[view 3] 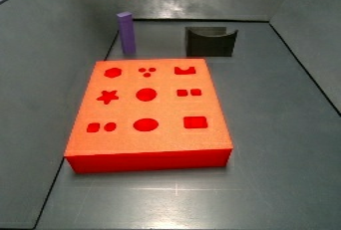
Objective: Pick up the rectangle object. Move up. Move to above the board. Insert the rectangle object.
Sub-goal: Pick up the rectangle object.
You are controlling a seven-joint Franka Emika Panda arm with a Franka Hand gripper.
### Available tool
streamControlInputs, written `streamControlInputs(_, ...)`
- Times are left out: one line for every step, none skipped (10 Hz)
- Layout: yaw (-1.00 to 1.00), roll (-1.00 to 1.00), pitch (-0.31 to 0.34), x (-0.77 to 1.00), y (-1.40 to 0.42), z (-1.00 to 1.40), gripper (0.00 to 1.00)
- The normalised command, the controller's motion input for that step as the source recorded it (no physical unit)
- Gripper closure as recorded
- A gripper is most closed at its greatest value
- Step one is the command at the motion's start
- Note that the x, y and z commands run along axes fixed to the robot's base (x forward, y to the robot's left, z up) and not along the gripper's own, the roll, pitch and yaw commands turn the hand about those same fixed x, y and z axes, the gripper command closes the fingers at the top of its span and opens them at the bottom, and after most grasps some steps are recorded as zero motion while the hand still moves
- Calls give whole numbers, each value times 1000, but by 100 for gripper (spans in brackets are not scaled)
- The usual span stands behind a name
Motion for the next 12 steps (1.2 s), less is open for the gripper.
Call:
streamControlInputs(686,33,-86,-557,-237,-443,0)
streamControlInputs(589,89,-96,-629,0,-306,0)
streamControlInputs(529,100,-90,-680,0,-254,0)
streamControlInputs(537,103,-90,-600,34,-257,0)
streamControlInputs(486,104,-100,-403,69,-306,0)
streamControlInputs(443,87,-77,0,20,-409,0)
streamControlInputs(300,94,-14,11,40,-426,0)
streamControlInputs(186,56,0,26,3,-383,0)
streamControlInputs(80,14,0,177,0,-346,0)
streamControlInputs(-3,0,0,0,0,-63,0)
streamControlInputs(14,0,0,0,0,0,0)
streamControlInputs(0,0,0,0,0,0,0)
